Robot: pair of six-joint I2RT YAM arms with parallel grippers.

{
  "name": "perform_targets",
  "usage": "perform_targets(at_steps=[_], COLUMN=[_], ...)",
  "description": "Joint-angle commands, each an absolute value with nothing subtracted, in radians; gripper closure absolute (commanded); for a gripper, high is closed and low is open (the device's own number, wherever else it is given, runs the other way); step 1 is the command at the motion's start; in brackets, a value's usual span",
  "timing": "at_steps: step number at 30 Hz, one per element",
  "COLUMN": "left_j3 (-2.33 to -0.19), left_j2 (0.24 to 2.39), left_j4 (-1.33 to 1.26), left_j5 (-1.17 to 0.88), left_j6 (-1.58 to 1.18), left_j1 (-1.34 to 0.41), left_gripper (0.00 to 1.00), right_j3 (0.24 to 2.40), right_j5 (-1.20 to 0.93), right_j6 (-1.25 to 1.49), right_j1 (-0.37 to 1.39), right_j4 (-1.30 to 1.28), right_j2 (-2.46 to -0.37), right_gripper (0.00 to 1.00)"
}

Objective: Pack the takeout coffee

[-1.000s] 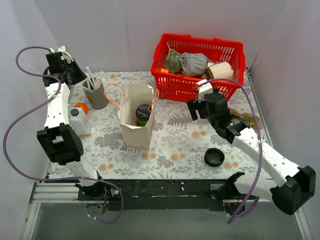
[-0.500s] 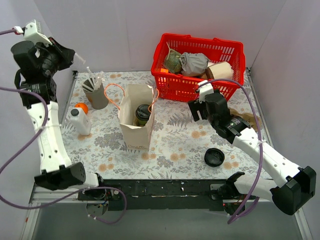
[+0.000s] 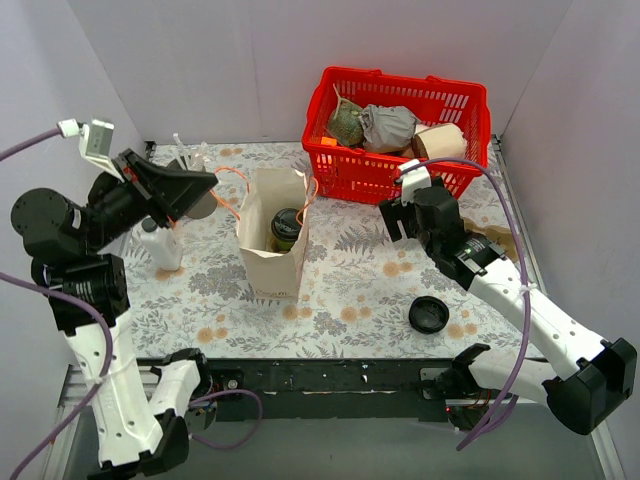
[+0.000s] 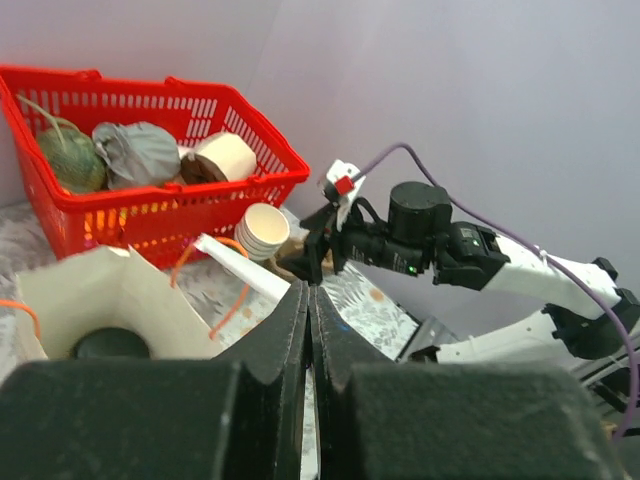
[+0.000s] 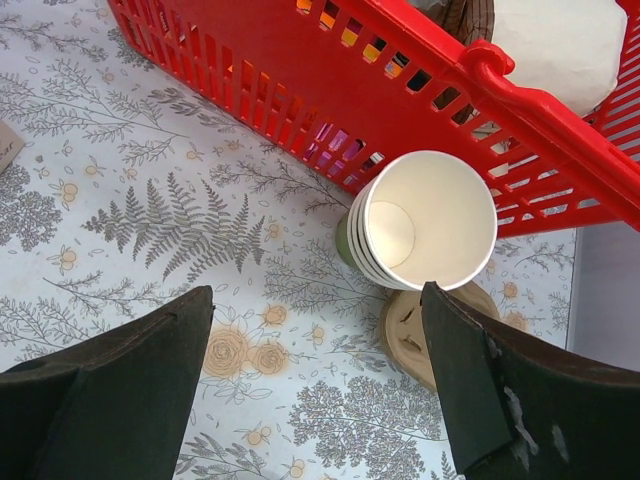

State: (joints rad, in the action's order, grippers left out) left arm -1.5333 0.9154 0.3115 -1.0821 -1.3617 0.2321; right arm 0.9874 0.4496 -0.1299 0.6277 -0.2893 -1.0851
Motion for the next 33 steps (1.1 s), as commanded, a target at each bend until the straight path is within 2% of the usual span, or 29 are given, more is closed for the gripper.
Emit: perform_targets(at_steps=[1, 2, 7, 10, 12, 13, 14, 16, 20, 21, 24, 28, 29, 33], left_j3=[-1.479, -1.479, -1.382, -1.376, -1.341, -1.333, -1.333, -1.336, -1.384, -1.416, -1.494, -1.607, -1.603, -1.585], left_j2=[0.871, 0.871, 0.868, 0.890, 0.890, 0.891, 0.894, 0.903, 0.960, 0.980, 1.060, 1.138, 1.158, 1.234], left_j4=[0.580, 0.625, 0.717, 0.845, 0.830, 0.806, 0.799, 0.766, 0.710, 0.697, 0.683, 0.730, 0.730, 0.777], left_j5=[-1.065, -1.018, -1.033, -0.925, -0.957, -0.978, -0.994, -1.017, -1.000, -0.993, -0.866, -0.483, -0.266, -0.013], left_j6=[-1.309, -1.281, -1.256, -1.181, -1.189, -1.190, -1.190, -1.200, -1.232, -1.236, -1.215, -1.169, -1.160, -1.138], left_j1=[0.232, 0.233, 0.232, 0.230, 0.232, 0.232, 0.232, 0.232, 0.232, 0.232, 0.232, 0.232, 0.232, 0.239], left_gripper=[1.00, 1.00, 1.00, 1.00, 1.00, 0.93, 0.53, 0.02, 0.02, 0.02, 0.02, 0.02, 0.02, 0.02], right_j3=[1.009, 1.006, 0.999, 1.019, 1.032, 1.034, 1.035, 1.043, 1.055, 1.055, 1.069, 1.065, 1.084, 1.157], right_j5=[0.436, 0.430, 0.408, 0.402, 0.410, 0.413, 0.414, 0.414, 0.472, 0.483, 0.428, 0.402, 0.402, 0.595], right_j6=[-0.112, -0.110, -0.112, -0.123, -0.120, -0.118, -0.120, -0.121, -0.058, -0.039, 0.040, 0.101, 0.123, 0.147], right_j1=[0.621, 0.621, 0.621, 0.621, 0.621, 0.621, 0.621, 0.621, 0.618, 0.612, 0.552, 0.435, 0.417, 0.411], right_j4=[-0.262, -0.262, -0.259, -0.297, -0.317, -0.321, -0.325, -0.344, -0.356, -0.353, -0.354, -0.338, -0.377, -0.509], right_j2=[-1.051, -1.049, -1.054, -1.084, -1.107, -1.112, -1.117, -1.126, -1.126, -1.121, -1.108, -1.094, -1.098, -1.117], right_gripper=[0.09, 0.09, 0.10, 0.10, 0.09, 0.09, 0.09, 0.09, 0.06, 0.02, 0.02, 0.02, 0.02, 0.02])
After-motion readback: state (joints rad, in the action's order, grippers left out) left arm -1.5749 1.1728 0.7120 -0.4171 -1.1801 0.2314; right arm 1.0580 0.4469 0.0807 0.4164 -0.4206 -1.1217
